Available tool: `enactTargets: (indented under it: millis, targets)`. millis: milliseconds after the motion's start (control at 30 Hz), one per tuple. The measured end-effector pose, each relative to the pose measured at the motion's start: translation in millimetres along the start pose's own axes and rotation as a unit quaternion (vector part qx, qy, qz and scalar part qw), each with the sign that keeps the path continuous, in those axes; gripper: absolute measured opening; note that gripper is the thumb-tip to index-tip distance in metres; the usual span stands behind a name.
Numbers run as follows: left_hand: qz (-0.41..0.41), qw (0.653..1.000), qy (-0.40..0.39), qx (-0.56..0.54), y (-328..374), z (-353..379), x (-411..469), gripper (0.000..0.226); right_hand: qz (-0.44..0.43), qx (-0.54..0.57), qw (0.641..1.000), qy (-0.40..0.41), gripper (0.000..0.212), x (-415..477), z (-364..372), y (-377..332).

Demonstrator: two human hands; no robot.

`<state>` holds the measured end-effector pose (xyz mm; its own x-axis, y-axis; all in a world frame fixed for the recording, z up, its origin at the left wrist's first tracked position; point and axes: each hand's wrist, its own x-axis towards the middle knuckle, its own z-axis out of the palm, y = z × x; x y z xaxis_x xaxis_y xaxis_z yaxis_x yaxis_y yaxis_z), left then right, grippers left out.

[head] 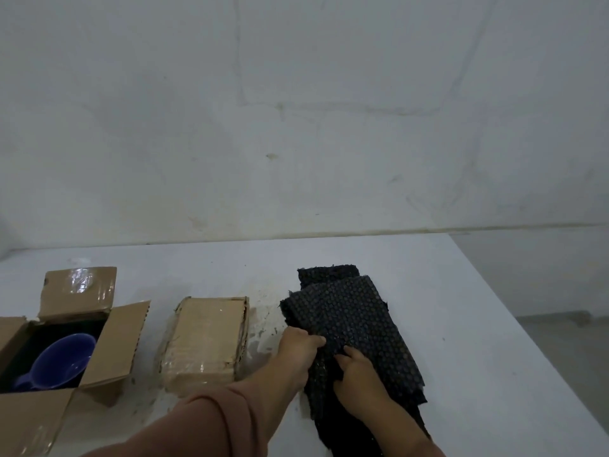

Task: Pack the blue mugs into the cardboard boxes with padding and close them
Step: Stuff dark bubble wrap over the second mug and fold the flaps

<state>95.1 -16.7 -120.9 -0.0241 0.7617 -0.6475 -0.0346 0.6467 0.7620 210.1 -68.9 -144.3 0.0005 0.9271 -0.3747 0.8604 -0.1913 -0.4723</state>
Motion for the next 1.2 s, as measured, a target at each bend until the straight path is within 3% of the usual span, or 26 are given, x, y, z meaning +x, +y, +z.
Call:
enactTargets:
  millis: [167,300,400,533,567,633,800,933,1000,1100,1133,1200]
  targets:
    - [0.142,0.988,-0.009,0.055,20.3,-8.8,-15.8,0.046,0.045,0.155,0.978,0.131,0.035,-0.3,-20.3,1.0]
    - [0.251,0.963,-0.074,0.069,58.3,-37.9,-37.2,0.044,0.095,0.278,0.931,0.217,0.040,10.3,-44.9,-0.1]
    - [0.292,0.951,-0.091,0.053,85.6,-74.2,-55.3,0.048,0.128,0.452,0.872,0.133,0.056,14.4,-53.2,-18.9]
    - [0.314,0.947,-0.067,0.026,107.1,-130.4,-69.5,0.047,0.094,0.698,0.707,-0.058,0.061,18.6,-53.9,-60.7]
    - [0.316,0.947,-0.048,0.020,110.3,-145.2,-71.4,0.044,0.071,0.715,0.691,-0.081,0.062,18.9,-55.2,-72.8]
    - [0.308,0.951,-0.010,-0.004,114.7,-174.8,-74.3,0.039,0.026,0.708,0.699,-0.095,0.064,18.3,-60.9,-99.8]
    - [0.274,0.958,0.039,-0.073,120.1,-242.9,-88.3,0.036,-0.085,0.622,0.778,0.023,0.047,8.7,-86.7,-166.5]
    - [0.276,0.958,0.056,-0.060,119.8,-297.0,-102.2,0.036,-0.218,0.392,0.893,-0.042,0.061,-3.3,-87.4,-210.5]
    - [0.289,0.955,0.066,0.012,118.1,-321.5,-110.1,0.037,-0.227,0.272,0.934,0.033,0.052,-7.1,-83.9,-233.9]
    - [0.328,0.930,0.117,0.115,119.8,-353.8,-119.6,0.029,-0.228,0.151,0.944,0.186,0.028,-13.0,-80.7,-271.4]
    - [0.342,0.911,0.149,0.174,121.5,-363.7,-121.1,0.025,-0.231,0.143,0.938,0.214,0.026,-13.7,-78.9,-283.1]
    - [0.358,0.840,0.203,0.354,127.0,-381.8,-122.7,0.017,-0.252,0.150,0.926,0.236,0.025,-17.1,-74.9,-308.0]
